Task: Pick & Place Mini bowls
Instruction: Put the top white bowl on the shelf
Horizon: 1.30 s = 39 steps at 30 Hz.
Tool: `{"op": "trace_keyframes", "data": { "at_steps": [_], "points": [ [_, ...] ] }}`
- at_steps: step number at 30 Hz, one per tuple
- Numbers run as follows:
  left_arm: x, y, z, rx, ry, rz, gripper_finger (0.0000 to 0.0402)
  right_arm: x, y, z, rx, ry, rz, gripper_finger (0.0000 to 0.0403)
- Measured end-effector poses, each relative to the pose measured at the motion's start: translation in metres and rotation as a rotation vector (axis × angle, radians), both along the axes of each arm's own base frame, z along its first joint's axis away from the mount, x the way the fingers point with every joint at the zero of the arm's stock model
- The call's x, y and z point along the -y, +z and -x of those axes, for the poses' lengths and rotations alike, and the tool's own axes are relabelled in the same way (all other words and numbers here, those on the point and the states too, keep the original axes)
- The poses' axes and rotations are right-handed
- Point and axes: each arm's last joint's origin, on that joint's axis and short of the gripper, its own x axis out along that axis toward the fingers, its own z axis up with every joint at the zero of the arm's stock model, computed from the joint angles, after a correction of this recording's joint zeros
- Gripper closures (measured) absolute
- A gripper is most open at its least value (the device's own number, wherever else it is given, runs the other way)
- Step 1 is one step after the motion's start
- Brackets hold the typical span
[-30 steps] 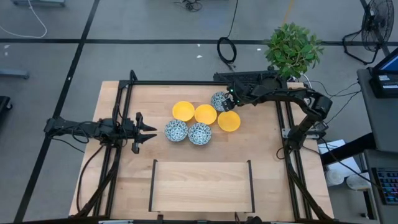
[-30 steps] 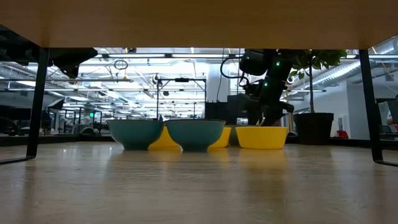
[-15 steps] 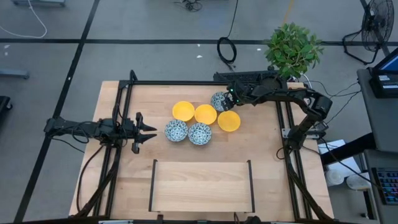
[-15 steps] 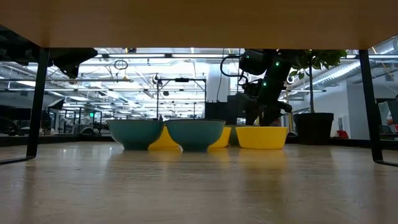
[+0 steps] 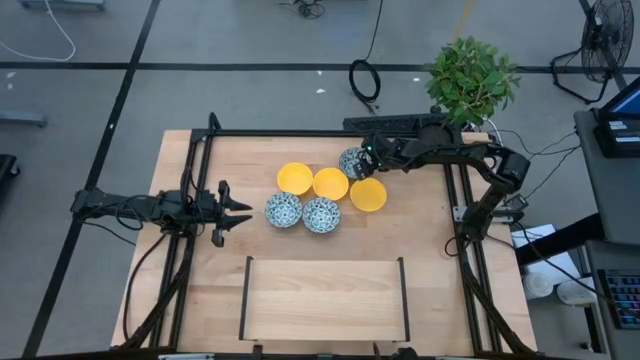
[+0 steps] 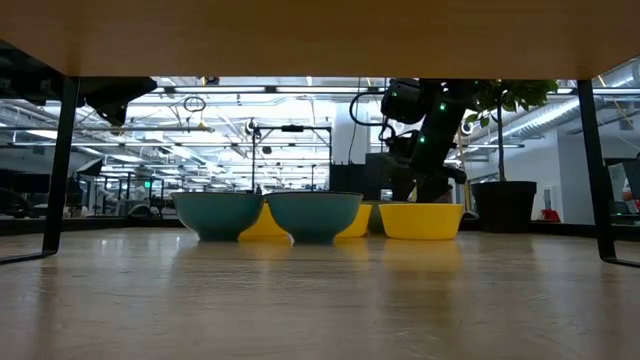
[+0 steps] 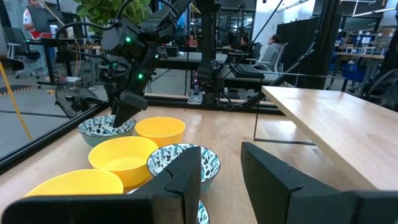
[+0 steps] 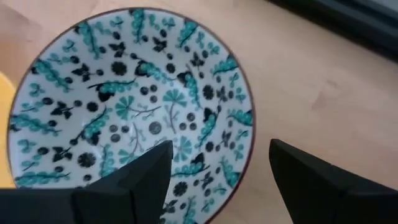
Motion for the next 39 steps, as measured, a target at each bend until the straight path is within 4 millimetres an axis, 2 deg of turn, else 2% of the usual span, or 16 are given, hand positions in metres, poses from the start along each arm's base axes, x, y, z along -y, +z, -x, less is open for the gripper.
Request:
{"op": "trace_keyframes", "data": {
  "at_steps": [8, 20, 39],
  "points": [
    [0.0000, 0.0000, 0.0000, 0.000, 0.000, 0.000, 0.0284, 0.0000, -0.0001, 0.0001, -0.001, 0.000, -0.001, 0.0164],
    [0.0000, 0.0000, 0.0000, 0.000, 0.000, 0.000, 0.0284, -0.0002, -0.0003, 0.0004, -0.004, 0.000, -0.004, 0.0267],
    [0.0000, 0.0000, 0.0000, 0.000, 0.000, 0.000, 0.0284, -0.0003, 0.0024, 0.0008, -0.026, 0.044, 0.012, 0.0393]
  ]
}}
